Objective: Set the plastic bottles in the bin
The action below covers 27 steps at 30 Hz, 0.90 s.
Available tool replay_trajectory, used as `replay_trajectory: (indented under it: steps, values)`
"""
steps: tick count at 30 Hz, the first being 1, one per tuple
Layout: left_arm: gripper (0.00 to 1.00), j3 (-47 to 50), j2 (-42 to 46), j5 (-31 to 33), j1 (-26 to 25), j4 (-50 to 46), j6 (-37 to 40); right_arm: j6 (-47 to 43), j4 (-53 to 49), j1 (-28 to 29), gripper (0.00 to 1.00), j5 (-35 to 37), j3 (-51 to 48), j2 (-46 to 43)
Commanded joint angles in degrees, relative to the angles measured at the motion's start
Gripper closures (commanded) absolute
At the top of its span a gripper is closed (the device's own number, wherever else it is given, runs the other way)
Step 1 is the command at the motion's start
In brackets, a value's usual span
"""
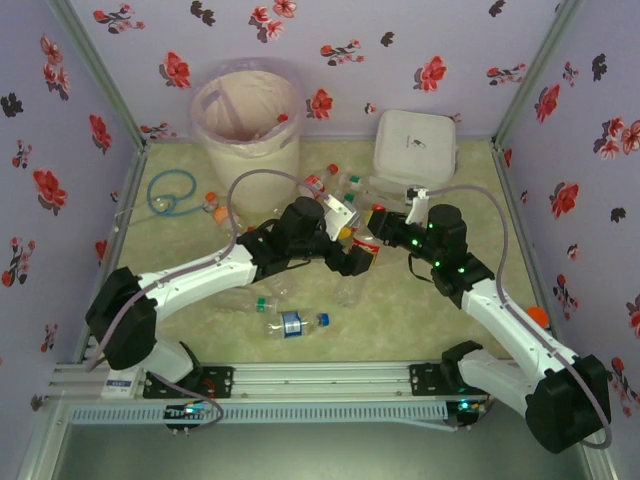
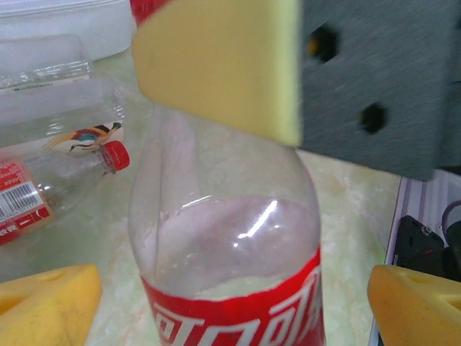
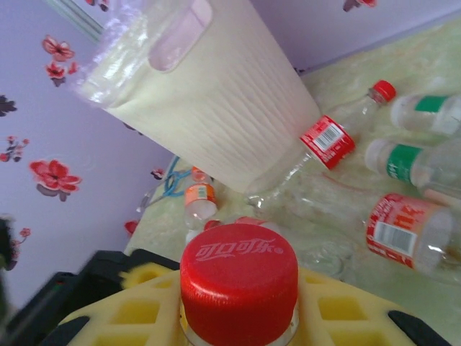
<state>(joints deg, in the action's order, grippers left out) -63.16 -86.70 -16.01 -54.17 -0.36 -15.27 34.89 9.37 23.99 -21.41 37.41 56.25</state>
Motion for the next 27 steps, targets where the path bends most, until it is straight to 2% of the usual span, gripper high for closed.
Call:
replay_trajectory:
  steps: [1,3,8,13,15,18,20,21,23,27]
  values:
    - [0.09,0.9,-0.4,-1.3,-0.3,4.7,-2.6,1.2,6.8,0.2,1.0,-1.9,0.6,-1.2]
    - [0.14,0.9,-0.6,-1.3,-0.3,4.6,-2.5,1.3,7.2,0.2,1.0,-1.4,0.6,-1.5]
    - [0.34,0.7,-0.3,-0.9,-0.2,4.2,-2.0,1.2,6.9,0.2,1.0,-1.1,0.5,-0.8]
    - [0.45,0.8,0.0,-0.2,-0.2,4.2,-2.1,3.5,8.5,0.2,1.0,-0.3,-0.1,-1.9]
    - [0.51,0.8,0.1,0.2,-0.1,4.3,-2.1,3.1,7.3,0.2,0.95,0.5,0.3,-2.4]
    - [0.55,0.8,0.3,0.5,0.4,4.3,-2.1,2.6,2.1,0.2,0.64,2.4,2.0,-2.9]
    - [0.57,0.8,0.9,0.9,0.9,4.2,-2.3,2.5,-2.5,0.2,0.38,3.7,3.6,-3.7]
    - [0.58,1.0,1.2,1.2,1.1,4.2,-2.3,2.4,-3.6,0.2,0.3,4.5,4.0,-4.4]
    - [0.59,1.1,2.1,1.6,1.8,4.0,-2.1,1.9,-5.4,0.2,0.2,7.0,4.4,-6.2]
    - [0.6,-0.1,3.5,1.7,3.5,2.5,-1.0,-0.1,-8.3,0.1,0.07,13.0,4.2,-10.3]
